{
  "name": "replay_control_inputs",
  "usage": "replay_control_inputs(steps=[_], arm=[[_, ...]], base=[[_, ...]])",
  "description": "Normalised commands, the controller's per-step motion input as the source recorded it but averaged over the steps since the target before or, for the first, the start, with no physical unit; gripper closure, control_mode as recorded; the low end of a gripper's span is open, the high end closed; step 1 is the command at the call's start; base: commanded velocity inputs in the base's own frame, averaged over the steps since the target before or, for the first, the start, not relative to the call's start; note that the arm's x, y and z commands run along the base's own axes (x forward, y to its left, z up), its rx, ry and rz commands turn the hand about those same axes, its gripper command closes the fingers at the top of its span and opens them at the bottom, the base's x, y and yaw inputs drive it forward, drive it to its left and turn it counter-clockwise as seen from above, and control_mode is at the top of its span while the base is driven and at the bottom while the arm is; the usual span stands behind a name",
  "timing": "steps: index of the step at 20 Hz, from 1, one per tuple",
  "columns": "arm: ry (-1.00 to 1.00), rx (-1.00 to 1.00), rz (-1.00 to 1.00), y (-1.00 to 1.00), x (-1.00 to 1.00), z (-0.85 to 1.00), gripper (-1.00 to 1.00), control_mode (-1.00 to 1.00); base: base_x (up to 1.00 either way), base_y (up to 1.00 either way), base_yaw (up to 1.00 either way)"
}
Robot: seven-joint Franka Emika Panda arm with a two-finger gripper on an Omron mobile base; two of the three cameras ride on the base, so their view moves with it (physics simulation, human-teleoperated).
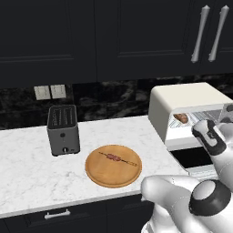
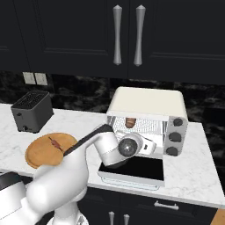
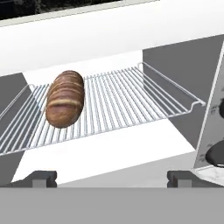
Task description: Pick up the kebab skewer and baguette bread, and place them inside the toaster oven. Close the toaster oven door and start by setting the timer.
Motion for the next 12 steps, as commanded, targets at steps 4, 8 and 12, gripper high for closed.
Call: replay_control_inputs(steps=[4, 8, 12], arm=[[0.18, 0.02, 0.0, 0.01, -0.21, 0.81, -1.0, -1.0], [0.28, 0.02, 0.0, 0.0, -0.26, 0.9, -1.0, -1.0], [0.26, 0.0, 0.0, 0.03, -0.47, 0.67, -1.0, -1.0]], base=[[0.0, 0.0, 0.0], [0.0, 0.0, 0.0], [0.0, 0.0, 0.0]])
